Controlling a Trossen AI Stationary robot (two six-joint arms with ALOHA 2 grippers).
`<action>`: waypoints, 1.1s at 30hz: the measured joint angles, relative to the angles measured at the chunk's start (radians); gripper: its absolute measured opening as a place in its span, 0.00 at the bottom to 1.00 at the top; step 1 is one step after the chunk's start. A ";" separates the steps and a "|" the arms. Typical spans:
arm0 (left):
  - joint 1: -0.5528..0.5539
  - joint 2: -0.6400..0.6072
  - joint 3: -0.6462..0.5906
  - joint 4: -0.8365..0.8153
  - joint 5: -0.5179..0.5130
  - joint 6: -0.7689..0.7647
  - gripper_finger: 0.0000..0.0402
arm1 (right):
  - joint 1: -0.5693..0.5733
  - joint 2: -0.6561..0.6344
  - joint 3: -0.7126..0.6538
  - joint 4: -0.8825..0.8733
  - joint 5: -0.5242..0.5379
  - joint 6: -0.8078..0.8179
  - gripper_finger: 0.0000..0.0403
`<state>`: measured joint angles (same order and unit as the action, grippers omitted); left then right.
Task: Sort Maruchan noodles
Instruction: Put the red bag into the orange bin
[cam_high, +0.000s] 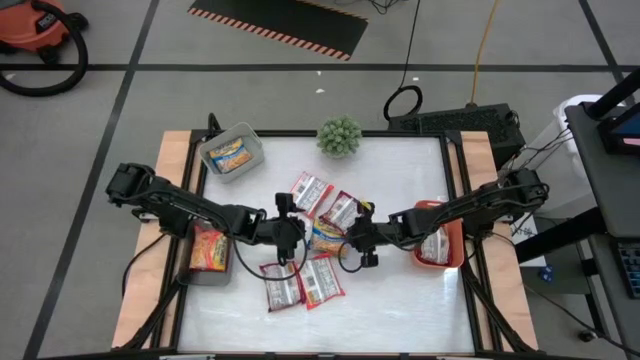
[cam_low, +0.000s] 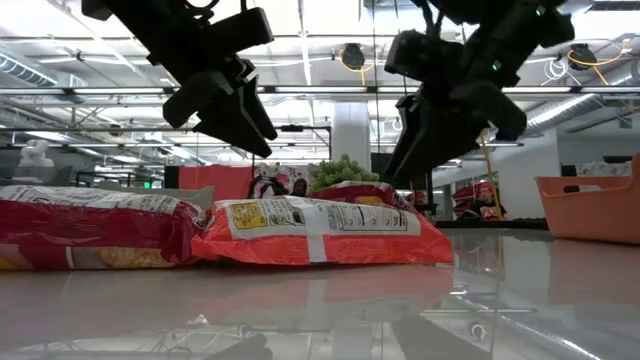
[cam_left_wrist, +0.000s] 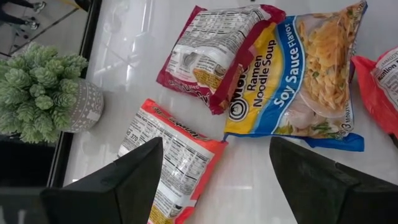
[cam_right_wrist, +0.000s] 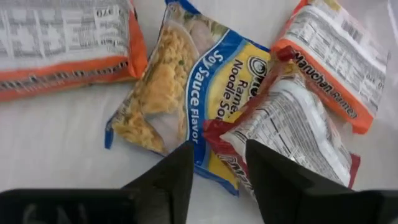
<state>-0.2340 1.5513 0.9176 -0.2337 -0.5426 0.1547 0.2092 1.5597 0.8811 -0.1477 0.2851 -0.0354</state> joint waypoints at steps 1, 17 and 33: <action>0.000 0.000 0.000 0.000 0.000 0.000 0.74 | 0.000 0.000 -0.013 0.018 0.000 -0.022 0.37; 0.000 0.000 0.000 0.003 0.000 -0.002 0.74 | -0.034 0.000 -0.119 0.199 0.012 -0.161 0.16; -0.004 0.000 0.000 0.157 0.042 0.037 0.74 | -0.037 0.000 -0.121 0.443 -0.034 -0.219 0.00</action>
<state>-0.2380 1.5513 0.9176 -0.0763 -0.5010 0.1917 0.1719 1.5597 0.7601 0.2950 0.2508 -0.2541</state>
